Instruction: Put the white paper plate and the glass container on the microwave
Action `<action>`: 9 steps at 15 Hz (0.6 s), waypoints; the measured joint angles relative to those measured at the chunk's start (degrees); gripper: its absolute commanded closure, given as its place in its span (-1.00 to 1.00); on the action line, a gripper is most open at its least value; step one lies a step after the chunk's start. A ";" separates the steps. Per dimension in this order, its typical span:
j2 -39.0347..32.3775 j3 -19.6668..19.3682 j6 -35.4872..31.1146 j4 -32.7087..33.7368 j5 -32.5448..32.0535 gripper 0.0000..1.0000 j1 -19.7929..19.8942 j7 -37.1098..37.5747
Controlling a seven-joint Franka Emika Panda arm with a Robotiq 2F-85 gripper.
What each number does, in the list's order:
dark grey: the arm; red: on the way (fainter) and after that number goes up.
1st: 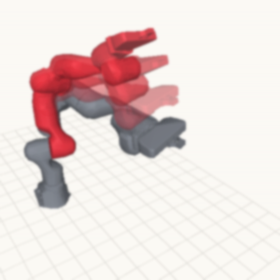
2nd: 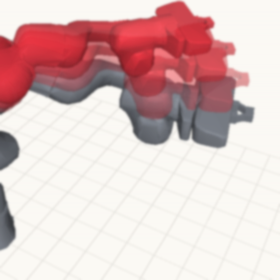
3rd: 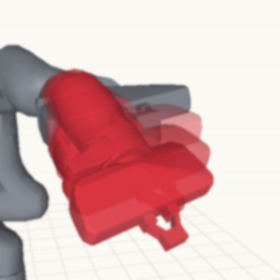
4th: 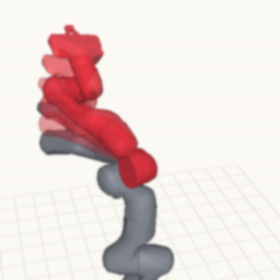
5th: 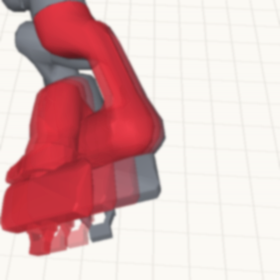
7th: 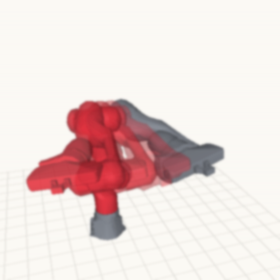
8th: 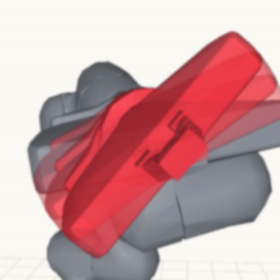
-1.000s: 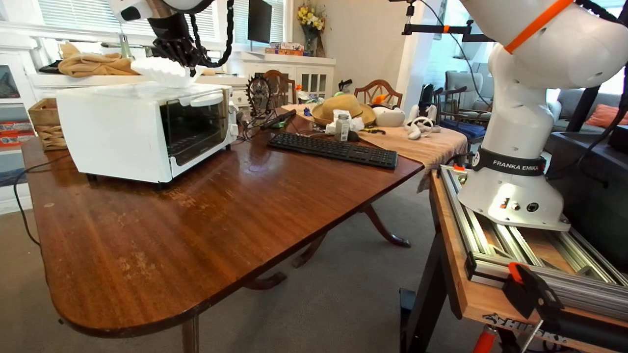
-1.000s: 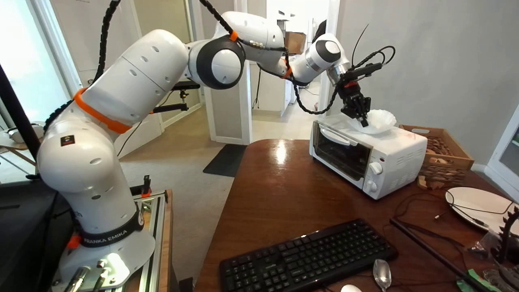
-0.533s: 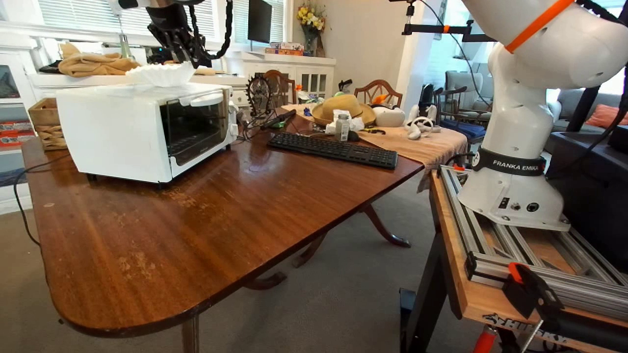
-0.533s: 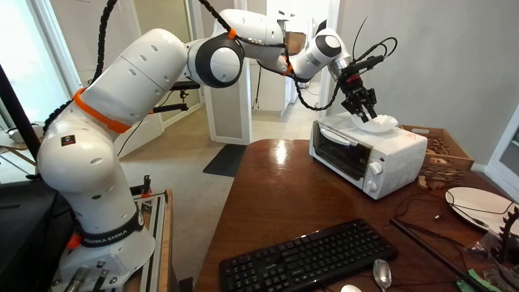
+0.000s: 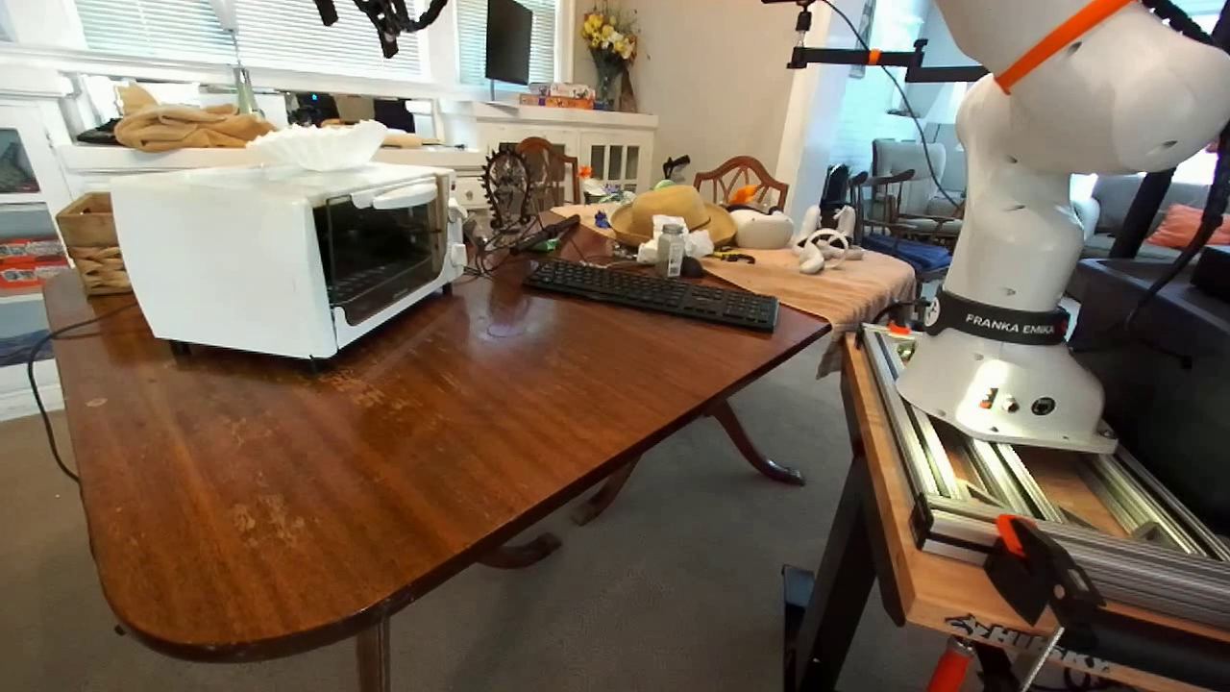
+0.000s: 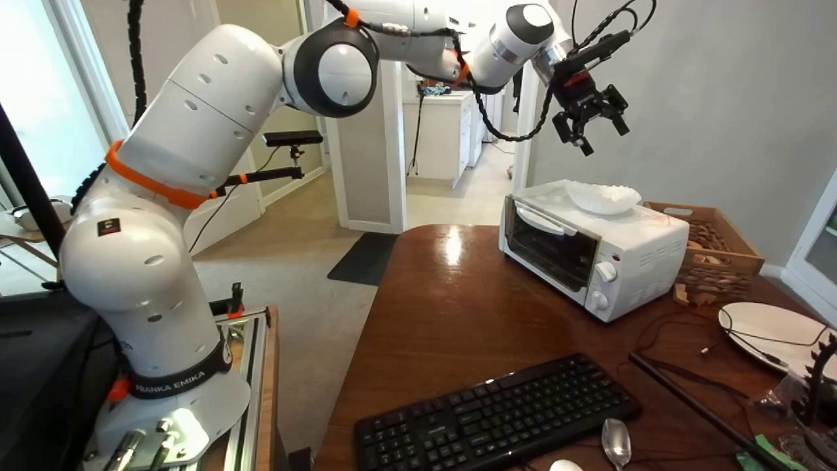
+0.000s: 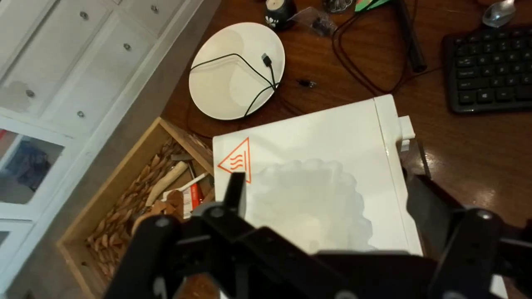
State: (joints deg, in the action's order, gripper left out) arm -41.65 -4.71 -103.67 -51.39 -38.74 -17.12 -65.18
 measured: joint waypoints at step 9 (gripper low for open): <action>10.88 -0.06 -13.34 -18.97 6.92 -1.00 6.93 24.32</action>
State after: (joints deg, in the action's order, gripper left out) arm -30.78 -4.77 -117.01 -70.35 -31.82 -10.19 -40.86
